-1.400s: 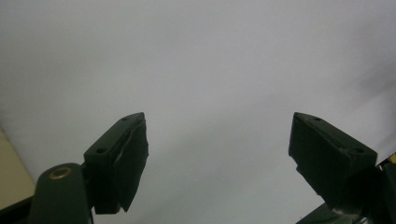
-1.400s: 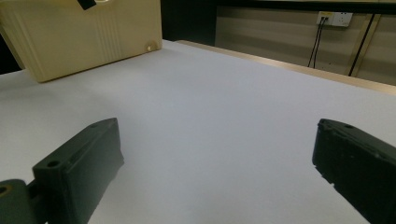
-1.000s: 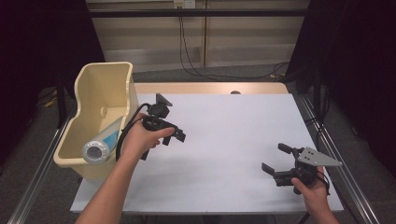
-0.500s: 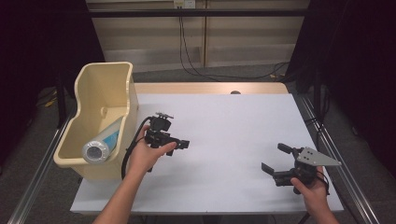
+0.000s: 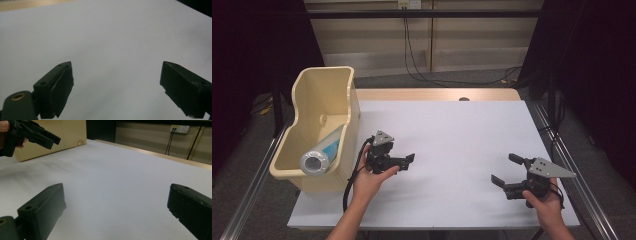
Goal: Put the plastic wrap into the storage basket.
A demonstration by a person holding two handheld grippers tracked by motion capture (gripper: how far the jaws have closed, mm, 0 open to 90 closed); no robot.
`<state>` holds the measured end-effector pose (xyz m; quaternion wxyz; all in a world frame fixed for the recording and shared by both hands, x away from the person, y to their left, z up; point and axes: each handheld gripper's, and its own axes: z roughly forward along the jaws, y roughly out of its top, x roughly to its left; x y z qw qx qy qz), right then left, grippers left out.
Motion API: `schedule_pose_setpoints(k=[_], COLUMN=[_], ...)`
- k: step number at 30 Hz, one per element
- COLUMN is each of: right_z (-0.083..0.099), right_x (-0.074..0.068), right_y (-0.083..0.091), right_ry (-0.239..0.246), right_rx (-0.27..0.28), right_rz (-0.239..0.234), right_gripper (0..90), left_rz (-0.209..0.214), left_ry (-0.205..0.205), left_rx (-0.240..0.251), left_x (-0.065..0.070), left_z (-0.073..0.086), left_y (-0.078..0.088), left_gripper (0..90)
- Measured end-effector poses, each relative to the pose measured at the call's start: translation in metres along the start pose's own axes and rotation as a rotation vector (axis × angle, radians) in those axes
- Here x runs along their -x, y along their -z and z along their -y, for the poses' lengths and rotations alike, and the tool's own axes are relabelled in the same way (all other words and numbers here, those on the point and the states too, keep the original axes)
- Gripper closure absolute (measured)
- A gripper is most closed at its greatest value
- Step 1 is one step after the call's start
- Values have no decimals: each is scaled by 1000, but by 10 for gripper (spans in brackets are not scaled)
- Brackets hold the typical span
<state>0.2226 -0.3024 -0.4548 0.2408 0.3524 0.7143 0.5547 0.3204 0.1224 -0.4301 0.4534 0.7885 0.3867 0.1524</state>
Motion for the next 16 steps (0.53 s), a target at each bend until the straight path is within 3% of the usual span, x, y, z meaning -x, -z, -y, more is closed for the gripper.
schedule_pose_setpoints(k=[3, 8, 11, 16], right_z=[0, 0, 0, 0], right_x=[0, -1, -1, 0], right_y=[0, -1, -1, -1], right_ry=[1, 3, 6, 5], right_rx=[0, -4, -4, -2], right_rz=[1, 0, 1, 4], right_gripper=[10, 10, 10, 10], left_rz=[-25, -49, -59, -47], left_ry=[-31, -41, -44, -32], left_rx=[63, 144, 176, 179], left_x=[1, 1, 1, 0], left_z=[4, 11, 15, 18], left_y=[4, 7, 9, 9], left_gripper=[97, 65, 56, 49])
